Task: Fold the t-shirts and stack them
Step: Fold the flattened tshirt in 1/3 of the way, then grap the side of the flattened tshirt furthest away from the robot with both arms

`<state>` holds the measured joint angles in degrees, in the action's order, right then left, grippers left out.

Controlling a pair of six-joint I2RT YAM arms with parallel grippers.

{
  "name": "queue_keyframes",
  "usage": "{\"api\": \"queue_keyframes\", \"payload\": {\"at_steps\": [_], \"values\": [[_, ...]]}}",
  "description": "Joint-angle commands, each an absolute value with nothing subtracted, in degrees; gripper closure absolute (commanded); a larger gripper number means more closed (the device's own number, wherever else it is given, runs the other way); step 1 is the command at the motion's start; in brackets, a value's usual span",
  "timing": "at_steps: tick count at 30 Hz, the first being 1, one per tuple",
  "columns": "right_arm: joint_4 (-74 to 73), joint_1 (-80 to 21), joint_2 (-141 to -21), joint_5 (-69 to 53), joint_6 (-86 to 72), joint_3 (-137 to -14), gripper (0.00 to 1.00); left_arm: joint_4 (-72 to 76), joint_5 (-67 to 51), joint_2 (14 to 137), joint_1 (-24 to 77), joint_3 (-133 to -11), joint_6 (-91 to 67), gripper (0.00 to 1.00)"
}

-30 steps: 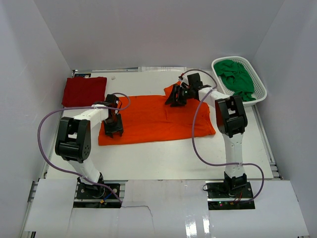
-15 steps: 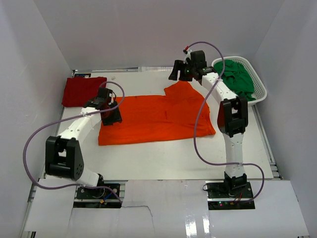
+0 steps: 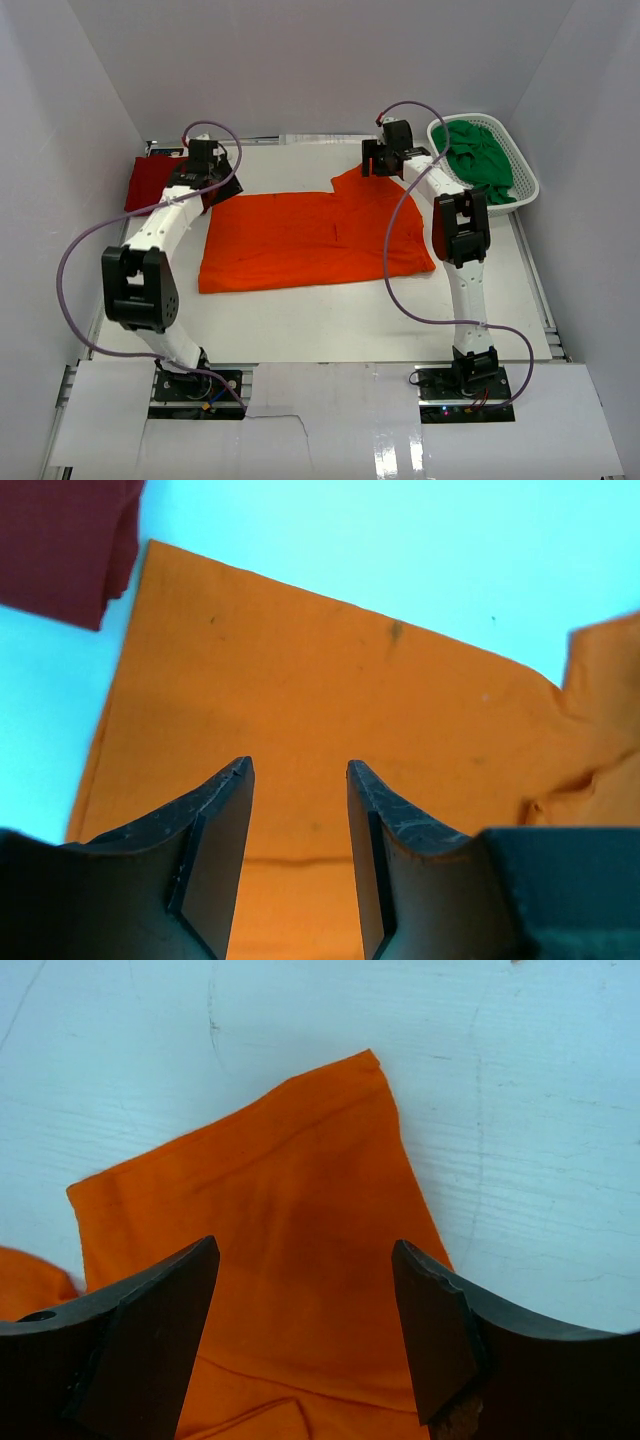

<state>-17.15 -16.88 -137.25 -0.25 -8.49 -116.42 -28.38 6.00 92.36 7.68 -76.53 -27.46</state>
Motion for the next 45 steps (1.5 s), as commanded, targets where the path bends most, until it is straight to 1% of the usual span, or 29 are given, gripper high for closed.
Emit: {"api": "queue_keyframes", "payload": {"at_steps": [1,9,10,13,14,15,17,19,28,34,35,39,45], "values": [[-9.9,-16.9,-136.4,3.2,-6.1,-117.4,0.24,-26.3,2.8,98.9,4.4,-81.0,-30.9,0.47],[-8.2,-16.8,-141.7,2.9,-6.6,-122.7,0.23,-24.4,4.7,110.0,3.7,-90.5,-31.0,0.47],[-7.7,-16.8,-142.1,2.8,-6.7,-122.8,0.25,-24.3,4.4,111.5,3.7,-91.0,-31.2,0.47],[-3.9,-16.7,-142.9,2.8,-7.3,-121.4,0.28,-22.5,3.5,112.7,3.7,-91.1,-31.8,0.48],[-1.7,-16.7,-143.0,2.6,-7.6,-120.2,0.32,-22.2,3.3,113.0,3.7,-91.1,-31.7,0.48],[-0.9,-16.5,-143.1,2.4,-7.9,-119.8,0.32,-21.6,3.1,113.1,3.7,-91.1,-31.6,0.48],[-0.7,-16.4,-144.1,2.4,-8.6,-120.4,0.32,-21.5,3.3,113.6,3.7,-91.7,-31.1,0.47],[-0.6,-16.2,-144.8,2.5,-9.6,-121.6,0.29,-21.4,3.8,113.7,3.6,-92.0,-30.5,0.47],[-1.6,-15.6,-147.7,2.8,-12.2,-125.1,0.29,-21.4,4.6,115.0,3.7,-92.7,-30.6,0.47],[-3.0,-15.4,-149.1,3.1,-12.3,-126.6,0.34,-21.5,4.9,114.8,3.7,-92.2,-30.6,0.47],[-4.0,-15.3,-149.8,3.0,-12.4,-127.8,0.39,-21.4,5.0,114.8,3.6,-92.2,-30.5,0.47],[-4.3,-15.3,-150.1,2.7,-12.3,-128.0,0.44,-21.4,5.4,114.8,3.7,-91.6,-30.4,0.47],[-4.3,-15.1,-150.3,2.0,-11.6,-128.0,0.57,-21.7,7.8,115.2,3.7,-89.4,-30.1,0.47]]}}
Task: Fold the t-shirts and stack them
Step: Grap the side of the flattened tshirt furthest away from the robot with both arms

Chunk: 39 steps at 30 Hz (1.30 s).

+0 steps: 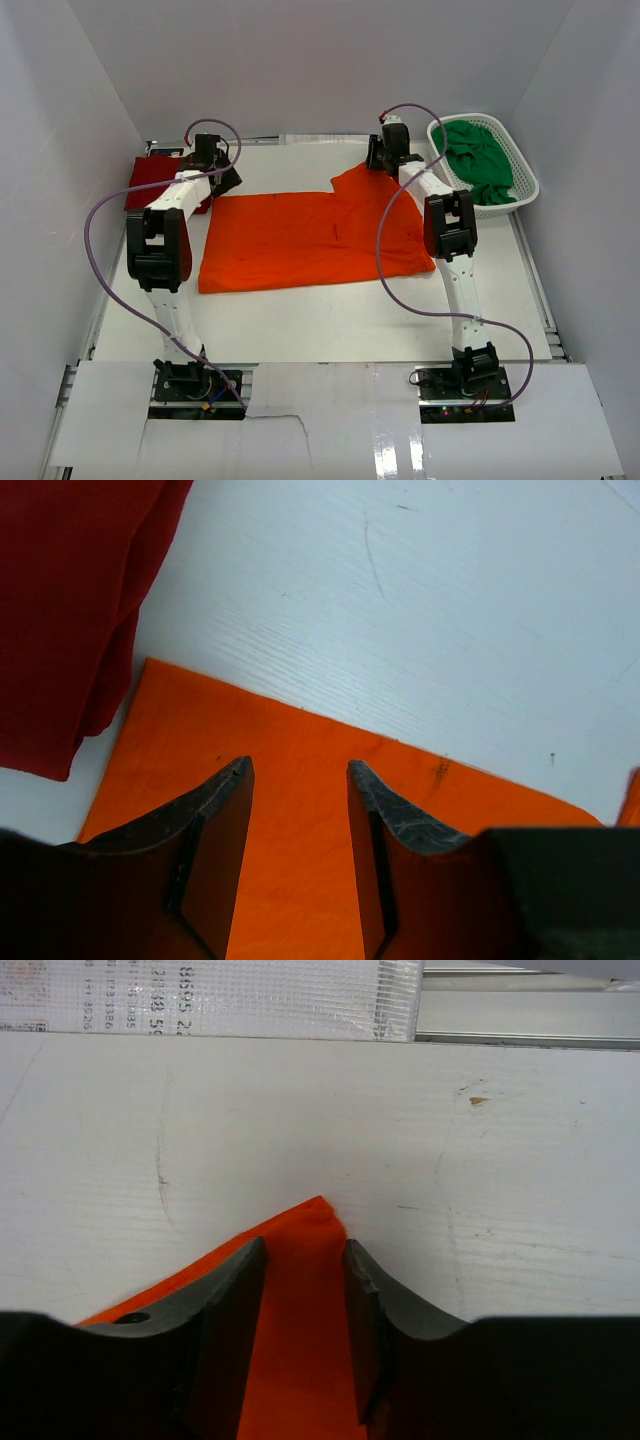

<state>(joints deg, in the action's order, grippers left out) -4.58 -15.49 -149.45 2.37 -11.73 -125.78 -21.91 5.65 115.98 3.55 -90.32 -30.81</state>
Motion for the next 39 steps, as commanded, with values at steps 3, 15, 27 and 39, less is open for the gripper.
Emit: {"api": "queue_keyframes", "payload": {"at_steps": [3,15,27,39], "values": [[-4.5,-15.1,-150.3,1.8,-11.2,-127.7,0.62,-22.3,8.5,115.7,3.6,-89.8,-30.1,0.47],[-4.5,-14.7,-148.4,1.4,-9.1,-125.9,0.88,-25.5,13.8,116.6,3.6,-90.1,-29.7,0.47],[-2.7,-14.6,-145.3,0.6,-8.4,-121.9,0.92,-28.1,12.7,124.8,0.1,-97.0,-29.8,0.51],[-3.0,-14.7,-144.7,0.6,-7.8,-121.6,0.92,-29.5,12.5,126.3,0.1,-100.5,-30.1,0.52]]}}
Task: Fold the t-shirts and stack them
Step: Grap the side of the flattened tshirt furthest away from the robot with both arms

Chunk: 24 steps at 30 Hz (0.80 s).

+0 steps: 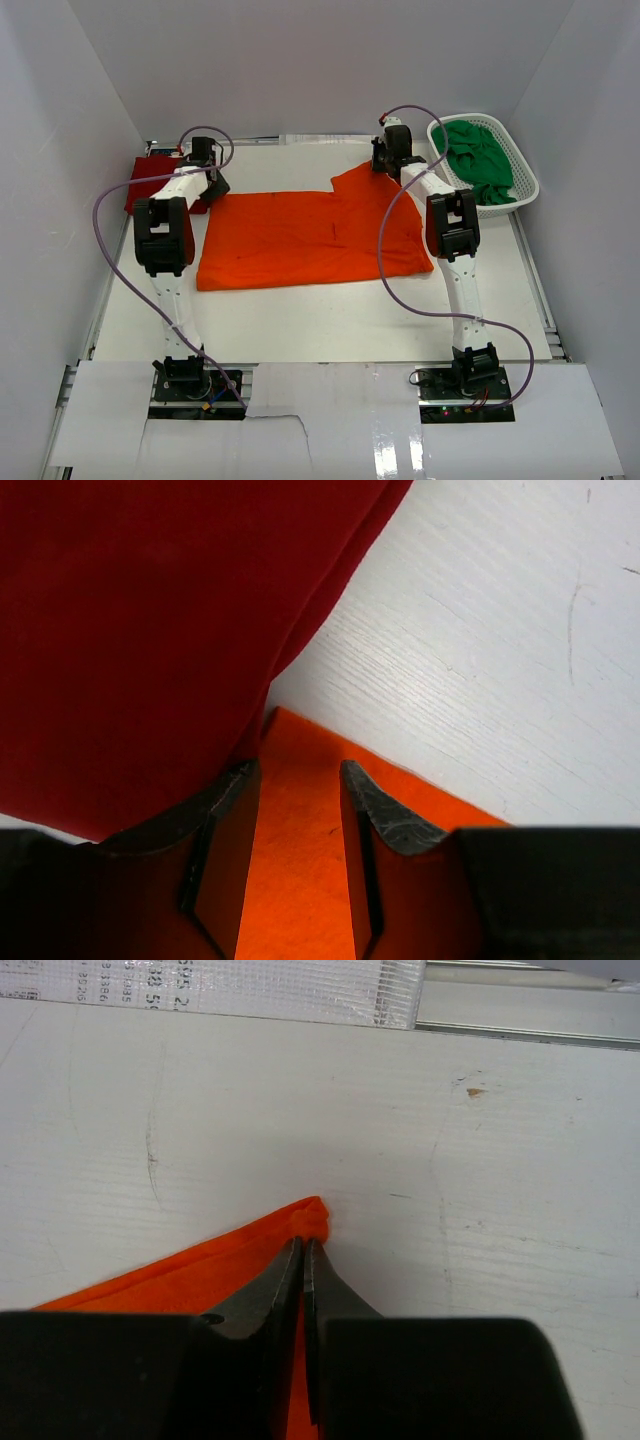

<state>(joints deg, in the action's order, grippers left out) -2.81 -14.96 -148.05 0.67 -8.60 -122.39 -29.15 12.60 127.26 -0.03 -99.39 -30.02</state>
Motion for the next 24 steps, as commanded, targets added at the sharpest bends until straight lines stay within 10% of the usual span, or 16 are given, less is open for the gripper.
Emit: {"api": "queue_keyframes", "payload": {"at_steps": [1,14,19,24], "values": [[-3.1,-14.6,-144.7,0.6,-7.8,-121.6,0.92,-29.7,12.1,127.0,0.1,-100.7,-29.7,0.52],[-3.1,-14.5,-142.8,-1.2,-8.1,-120.1,0.92,-33.1,14.9,133.8,0.1,-104.1,-28.0,0.57],[-2.6,-14.5,-141.9,-1.5,-7.1,-119.4,0.92,-33.9,14.9,134.2,0.1,-104.6,-27.5,1.0],[-1.9,-14.3,-140.6,-0.7,-6.2,-120.6,0.92,-33.9,14.0,132.6,0.1,-104.6,-27.4,1.0]]}}
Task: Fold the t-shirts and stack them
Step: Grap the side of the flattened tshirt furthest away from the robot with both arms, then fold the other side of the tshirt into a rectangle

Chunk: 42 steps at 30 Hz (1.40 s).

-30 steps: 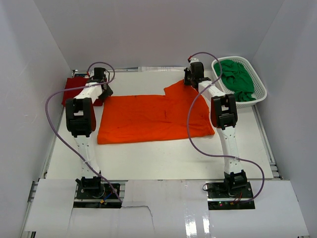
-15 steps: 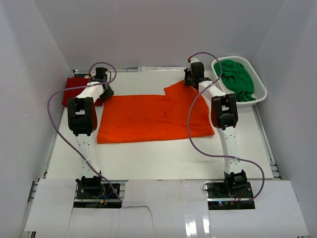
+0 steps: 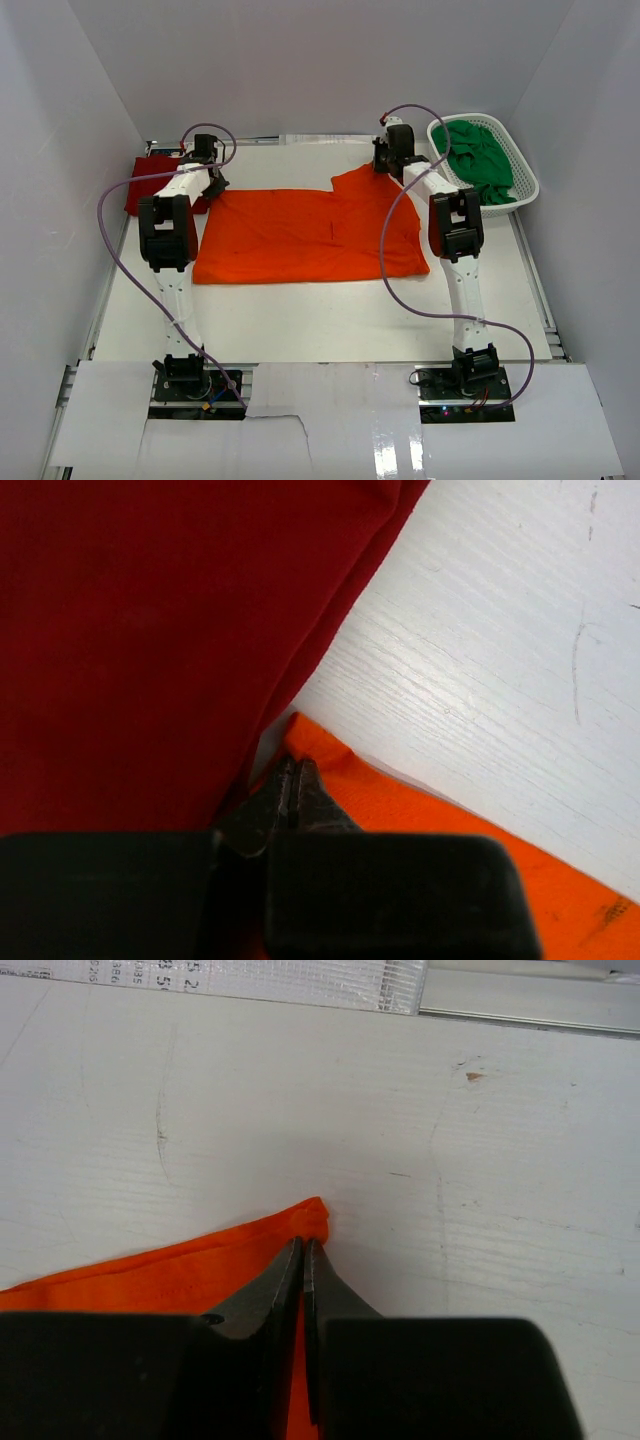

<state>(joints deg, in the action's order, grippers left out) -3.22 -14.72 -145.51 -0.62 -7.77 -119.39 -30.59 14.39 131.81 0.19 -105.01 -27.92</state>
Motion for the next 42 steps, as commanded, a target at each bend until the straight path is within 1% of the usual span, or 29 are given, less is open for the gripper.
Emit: {"api": "queue_keyframes", "payload": {"at_steps": [1,9,18,23,30,42], "values": [[-2.0,-14.2,-140.2,-0.7,-6.1,-120.9,0.92,-33.8,13.8,132.4,0.1,-104.6,-27.3,1.0],[-1.7,-14.0,-134.9,-1.7,-4.7,-119.7,0.92,-33.8,14.7,129.3,1.5,-103.7,-26.8,1.0],[-0.7,-14.0,-127.5,-3.5,-4.4,-111.1,0.92,-33.0,15.4,125.0,2.4,-100.8,-26.9,1.0],[1.9,-14.0,-125.1,-4.1,-4.7,-105.6,0.92,-33.0,16.5,123.8,3.0,-99.7,-26.9,1.0],[2.7,-14.0,-122.1,-4.1,-4.7,-101.3,0.92,-32.9,18.2,121.0,3.2,-97.7,-27.3,1.0],[2.4,-14.0,-122.3,-6.1,-5.3,-101.0,0.92,-33.7,20.1,125.1,3.0,-101.9,-26.5,1.0]]}}
